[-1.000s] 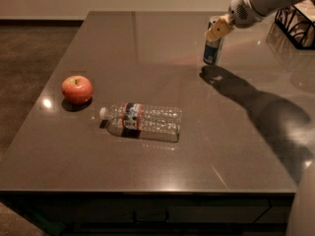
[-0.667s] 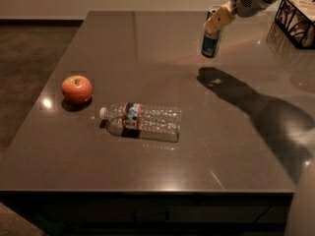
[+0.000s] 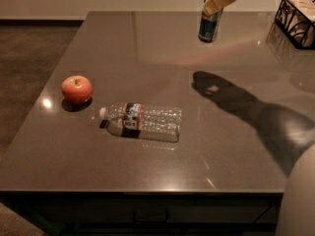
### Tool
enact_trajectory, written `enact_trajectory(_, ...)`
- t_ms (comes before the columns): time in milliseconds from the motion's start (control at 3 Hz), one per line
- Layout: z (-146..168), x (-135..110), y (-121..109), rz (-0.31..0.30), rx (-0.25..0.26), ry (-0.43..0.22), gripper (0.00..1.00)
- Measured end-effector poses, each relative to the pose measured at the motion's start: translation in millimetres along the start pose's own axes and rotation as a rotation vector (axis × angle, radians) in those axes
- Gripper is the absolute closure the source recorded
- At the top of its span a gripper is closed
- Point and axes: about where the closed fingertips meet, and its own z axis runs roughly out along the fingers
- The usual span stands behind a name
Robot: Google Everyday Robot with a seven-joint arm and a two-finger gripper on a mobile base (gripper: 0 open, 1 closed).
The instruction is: Pick redbull can
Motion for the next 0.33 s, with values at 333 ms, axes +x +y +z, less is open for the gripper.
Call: enact_trajectory(333,0.1,0.0,0.0,0.0,0.0,0.0,1.0)
